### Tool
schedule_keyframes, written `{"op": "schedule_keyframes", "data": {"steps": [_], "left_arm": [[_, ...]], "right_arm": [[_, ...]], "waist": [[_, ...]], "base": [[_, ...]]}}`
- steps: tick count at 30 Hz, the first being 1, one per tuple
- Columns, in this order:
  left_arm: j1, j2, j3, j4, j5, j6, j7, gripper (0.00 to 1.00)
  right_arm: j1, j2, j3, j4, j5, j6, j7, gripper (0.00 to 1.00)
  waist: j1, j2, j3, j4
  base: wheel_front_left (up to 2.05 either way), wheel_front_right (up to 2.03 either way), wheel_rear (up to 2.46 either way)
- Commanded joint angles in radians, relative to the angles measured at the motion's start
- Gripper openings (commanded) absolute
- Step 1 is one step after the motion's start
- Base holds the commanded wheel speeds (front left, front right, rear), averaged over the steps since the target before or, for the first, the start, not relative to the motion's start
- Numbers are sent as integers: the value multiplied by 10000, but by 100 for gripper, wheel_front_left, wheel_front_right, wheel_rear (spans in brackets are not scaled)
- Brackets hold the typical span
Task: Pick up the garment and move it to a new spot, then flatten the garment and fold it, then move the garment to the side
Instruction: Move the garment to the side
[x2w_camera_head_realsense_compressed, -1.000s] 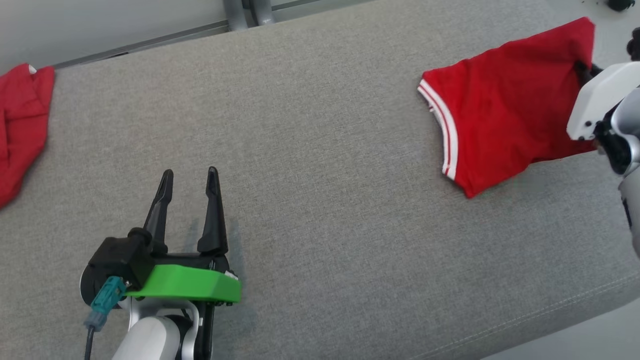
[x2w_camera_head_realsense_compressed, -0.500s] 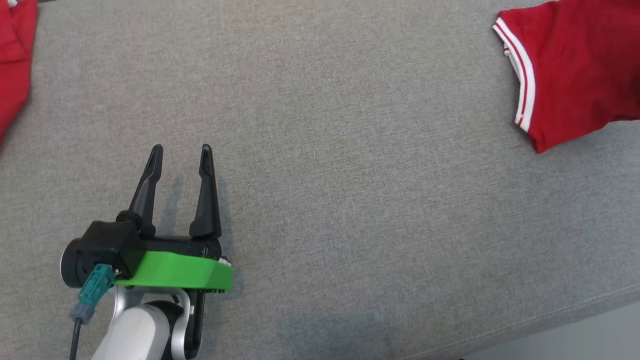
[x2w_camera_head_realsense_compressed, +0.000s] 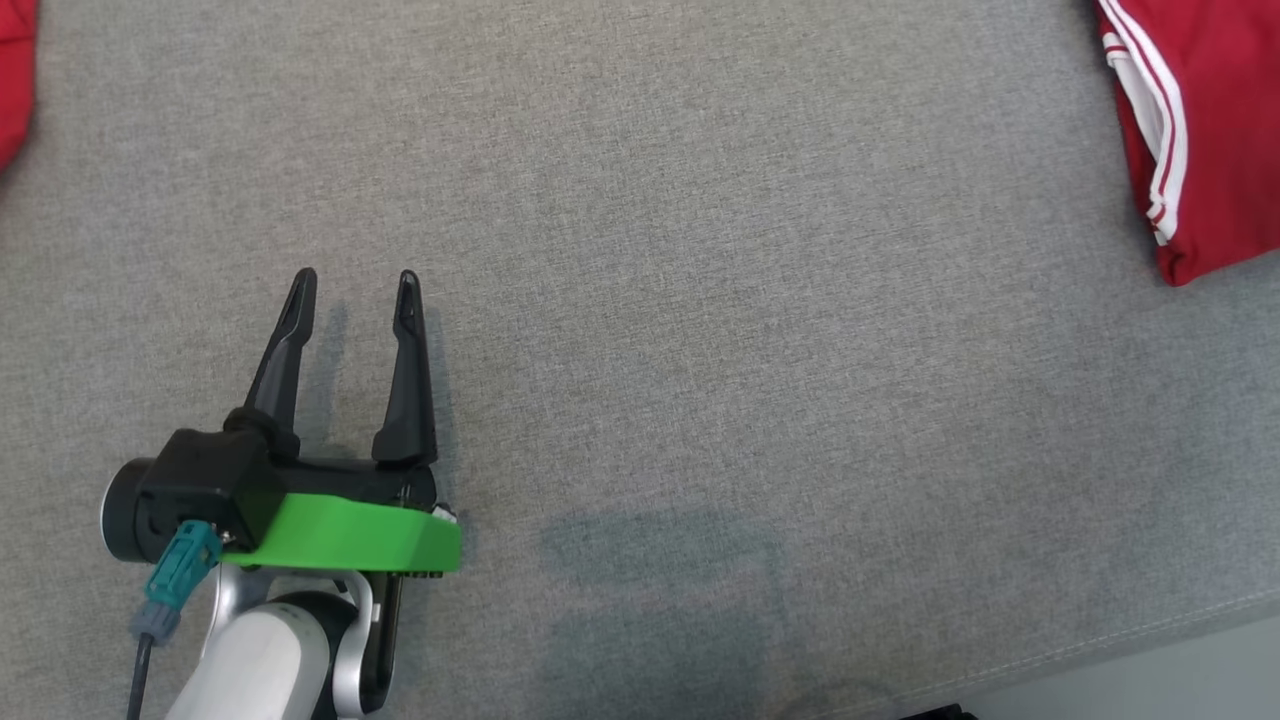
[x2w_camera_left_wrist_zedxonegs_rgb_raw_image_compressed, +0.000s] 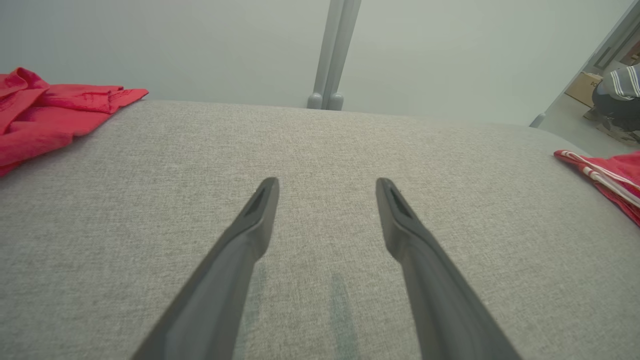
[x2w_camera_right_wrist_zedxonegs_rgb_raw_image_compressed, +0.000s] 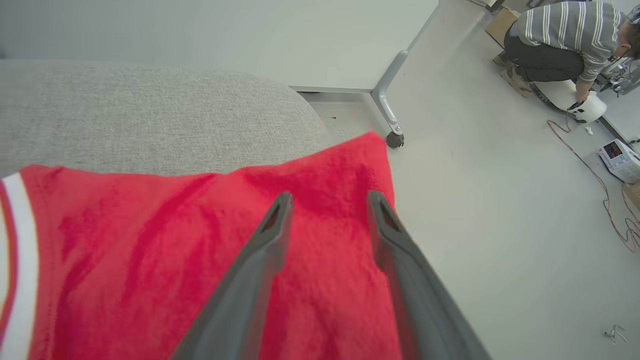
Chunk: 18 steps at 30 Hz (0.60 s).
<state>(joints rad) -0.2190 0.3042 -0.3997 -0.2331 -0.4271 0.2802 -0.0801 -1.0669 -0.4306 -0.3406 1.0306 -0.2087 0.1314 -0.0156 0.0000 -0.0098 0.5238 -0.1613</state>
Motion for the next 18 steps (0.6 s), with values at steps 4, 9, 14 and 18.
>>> {"op": "schedule_keyframes", "data": {"steps": [4,9,14,18], "left_arm": [[-207,157,19,-114,126,81,72,100],[-212,176,12,-114,112,121,124,100],[-206,94,6,9,-8,31,-21,100],[-229,-14,-32,239,-139,-34,-169,100]], "right_arm": [[-246,344,-464,187,-516,-13,-487,100],[-319,612,-617,519,-970,-13,-863,100],[-507,940,-331,878,-1181,-13,-1323,100],[-649,1235,231,1255,-1114,-13,-1808,100]], "waist": [[0,98,147,2],[0,98,112,-61],[0,98,-209,-172],[0,98,-681,-216]], "base": [[0,0,0],[0,0,0],[0,0,0],[0,0,0]]}}
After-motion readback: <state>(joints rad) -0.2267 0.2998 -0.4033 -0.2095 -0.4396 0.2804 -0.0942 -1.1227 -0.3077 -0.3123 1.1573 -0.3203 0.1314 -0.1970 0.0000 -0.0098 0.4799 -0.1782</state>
